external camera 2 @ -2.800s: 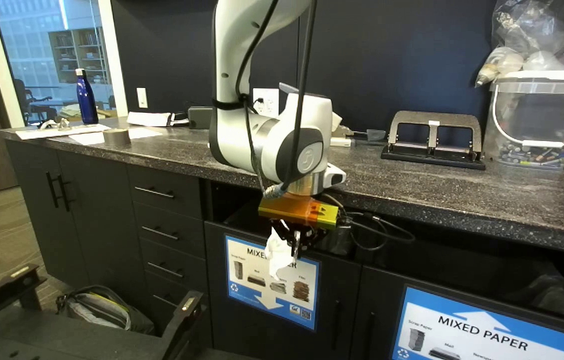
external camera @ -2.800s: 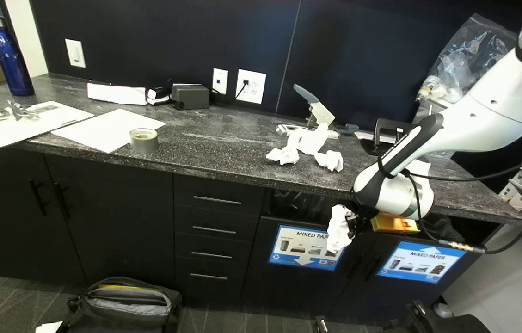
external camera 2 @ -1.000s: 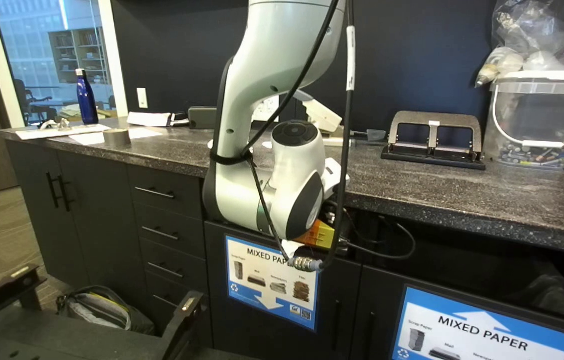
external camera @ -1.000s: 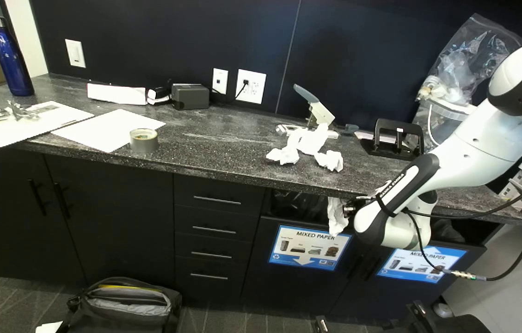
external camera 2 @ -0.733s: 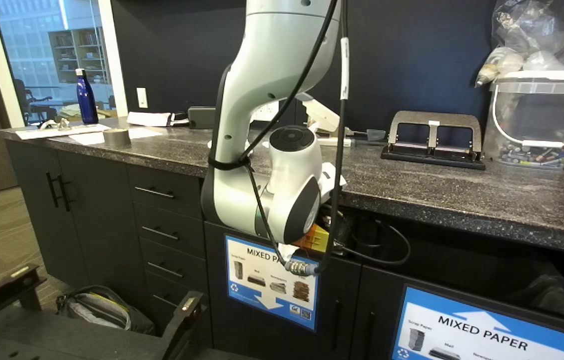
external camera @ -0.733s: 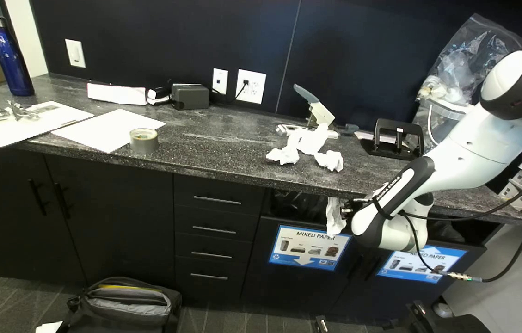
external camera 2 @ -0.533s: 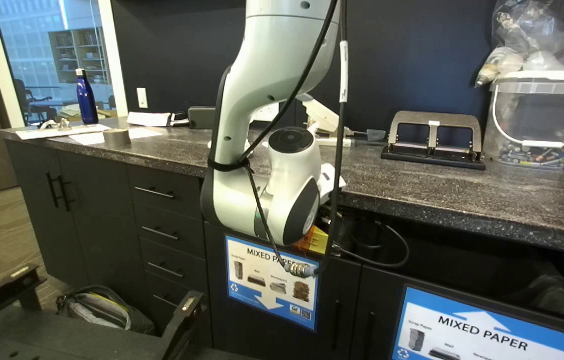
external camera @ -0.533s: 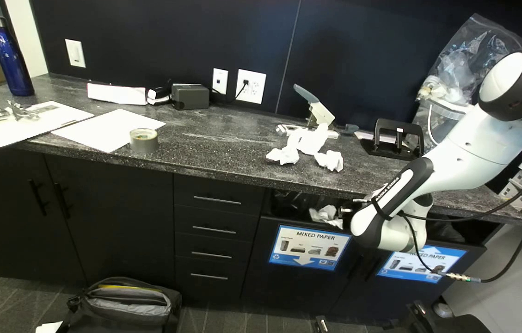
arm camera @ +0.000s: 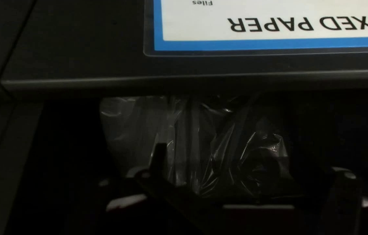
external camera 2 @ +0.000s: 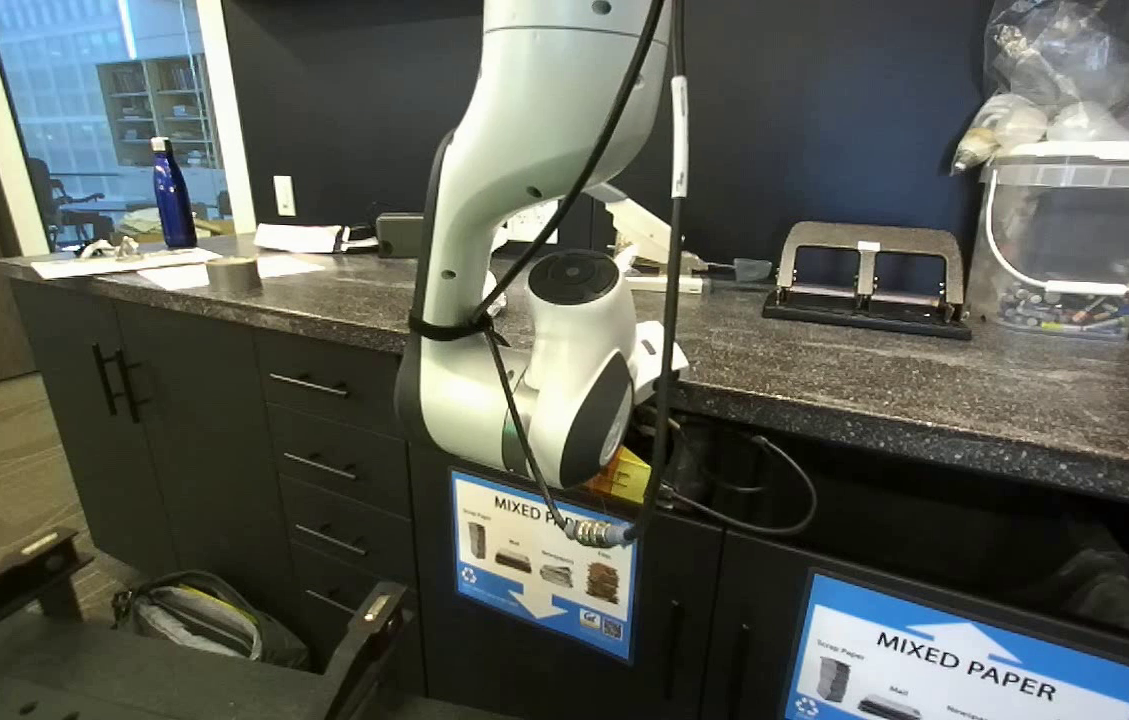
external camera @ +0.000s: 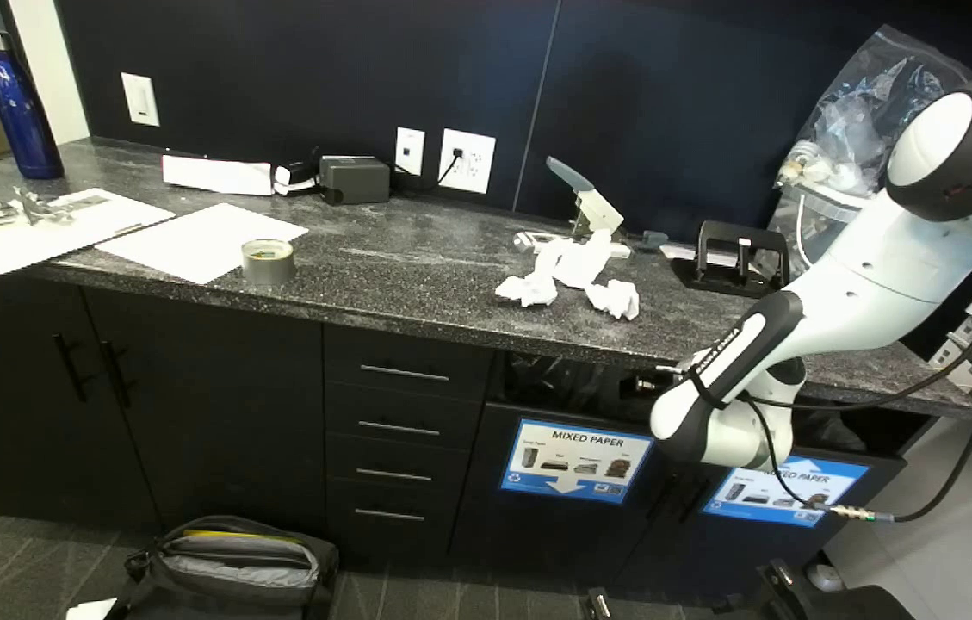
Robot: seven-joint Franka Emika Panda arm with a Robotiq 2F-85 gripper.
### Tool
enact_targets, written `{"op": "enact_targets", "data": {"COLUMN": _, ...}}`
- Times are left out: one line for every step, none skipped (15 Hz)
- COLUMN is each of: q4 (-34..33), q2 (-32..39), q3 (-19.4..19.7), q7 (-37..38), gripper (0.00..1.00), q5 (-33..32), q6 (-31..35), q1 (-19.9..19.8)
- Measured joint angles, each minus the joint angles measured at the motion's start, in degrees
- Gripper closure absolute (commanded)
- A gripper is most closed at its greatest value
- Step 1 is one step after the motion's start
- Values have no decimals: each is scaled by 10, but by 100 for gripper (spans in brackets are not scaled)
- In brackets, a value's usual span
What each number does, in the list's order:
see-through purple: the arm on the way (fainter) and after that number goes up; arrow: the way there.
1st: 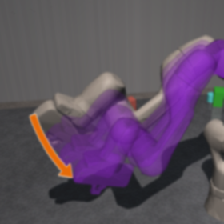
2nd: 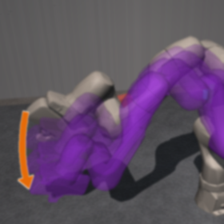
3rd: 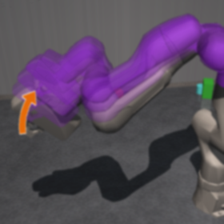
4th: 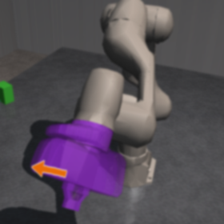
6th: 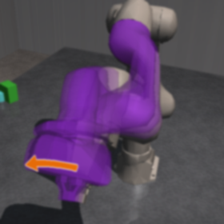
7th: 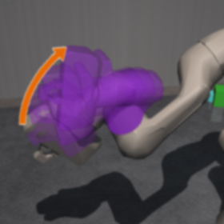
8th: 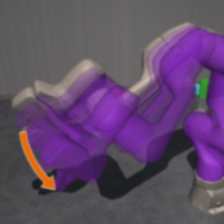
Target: Put the papers on the countertop in the trash cans
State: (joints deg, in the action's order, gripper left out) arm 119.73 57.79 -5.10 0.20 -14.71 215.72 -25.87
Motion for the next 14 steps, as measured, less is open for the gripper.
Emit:
{"op": "enact_targets", "data": {"q4": 6, "q2": -7, "q3": 5, "q7": 0, "gripper": 0, "q5": 8, "q6": -2, "q1": 8}}
{"op": "enact_targets", "data": {"q4": 14, "q2": -19, "q3": 12, "q7": 0, "gripper": 0, "q5": 23, "q6": -8, "q1": 21}}
{"op": "enact_targets", "data": {"q4": 26, "q2": -33, "q3": 22, "q7": 0, "gripper": 0, "q5": 41, "q6": -17, "q1": 37}}
{"op": "enact_targets", "data": {"q4": 42, "q2": -50, "q3": 31, "q7": 0, "gripper": 0, "q5": 59, "q6": -31, "q1": 55}}
{"op": "enact_targets", "data": {"q4": 60, "q2": -70, "q3": 38, "q7": 0, "gripper": 0, "q5": 75, "q6": -44, "q1": 71}}
{"op": "enact_targets", "data": {"q4": 82, "q2": -93, "q3": 47, "q7": 0, "gripper": 0, "q5": 95, "q6": -63, "q1": 91}}
{"op": "enact_targets", "data": {"q4": 104, "q2": -119, "q3": 58, "q7": 0, "gripper": 0, "q5": 121, "q6": -93, "q1": 115}}
{"op": "enact_targets", "data": {"q4": 127, "q2": -149, "q3": 72, "q7": 0, "gripper": 0, "q5": 143, "q6": -133, "q1": 142}}
{"op": "enact_targets", "data": {"q4": 150, "q2": -180, "q3": 82, "q7": 0, "gripper": 0, "q5": 157, "q6": -178, "q1": 167}}
{"op": "enact_targets", "data": {"q4": 171, "q2": -212, "q3": 92, "q7": 0, "gripper": 0, "q5": 167, "q6": -226, "q1": 191}}
{"op": "enact_targets", "data": {"q4": 190, "q2": -244, "q3": 103, "q7": 0, "gripper": 0, "q5": 174, "q6": -277, "q1": 216}}
{"op": "enact_targets", "data": {"q4": 205, "q2": -275, "q3": 117, "q7": 2, "gripper": 0, "q5": 175, "q6": -324, "q1": 242}}
{"op": "enact_targets", "data": {"q4": 215, "q2": -307, "q3": 136, "q7": 5, "gripper": 0, "q5": 175, "q6": -371, "q1": 271}}
{"op": "enact_targets", "data": {"q4": 221, "q2": -339, "q3": 161, "q7": 14, "gripper": 0, "q5": 171, "q6": -413, "q1": 305}}
